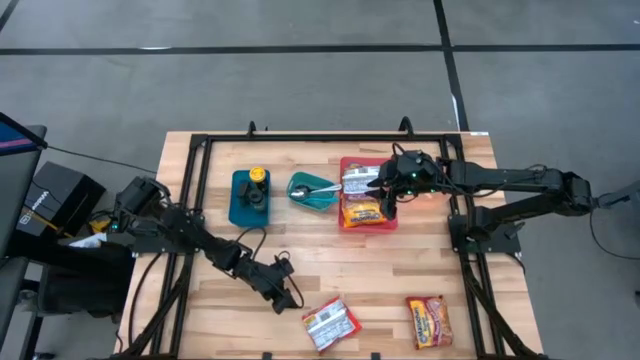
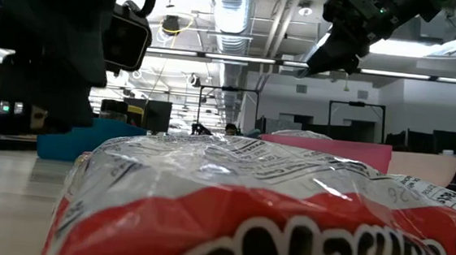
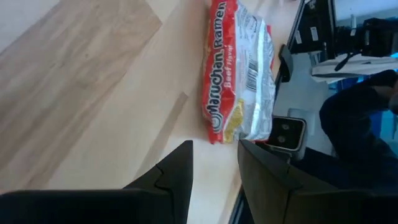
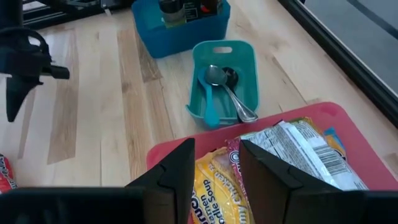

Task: Pick & Place Food Item
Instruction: Put the orange noodle pack into the red bin

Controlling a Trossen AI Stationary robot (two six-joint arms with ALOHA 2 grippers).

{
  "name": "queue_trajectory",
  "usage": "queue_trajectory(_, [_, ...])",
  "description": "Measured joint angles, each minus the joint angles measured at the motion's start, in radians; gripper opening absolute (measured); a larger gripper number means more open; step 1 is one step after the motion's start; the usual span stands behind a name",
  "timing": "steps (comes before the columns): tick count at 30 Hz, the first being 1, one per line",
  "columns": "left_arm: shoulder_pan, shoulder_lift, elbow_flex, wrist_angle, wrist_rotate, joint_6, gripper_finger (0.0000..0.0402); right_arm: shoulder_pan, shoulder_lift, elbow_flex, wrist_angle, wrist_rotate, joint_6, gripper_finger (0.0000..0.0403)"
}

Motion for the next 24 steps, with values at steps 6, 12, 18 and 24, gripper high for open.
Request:
queue_trajectory(6, [0.004,0.059,0.000,0.052,0.012,-0.040,0.0121,0.000,0.000,0.000,0.001,-0.001,-0.013,0.0120])
queue_trajectory(12, [0.004,0.122,0.000,0.180,0.053,-0.052,0.0129,0.000,0.000,0.000,0.005,-0.001,-0.015,0.0120])
queue_trajectory(18, [0.004,0.136,0.001,0.185,0.070,-0.052,0.0170,0.000,0.000,0.000,0.005,-0.001,-0.015,0.0120])
queue_trajectory(24, [0.004,0.136,0.001,0.184,0.067,-0.052,0.0205,0.000,0.000,0.000,0.005,-0.001,-0.015,0.0120])
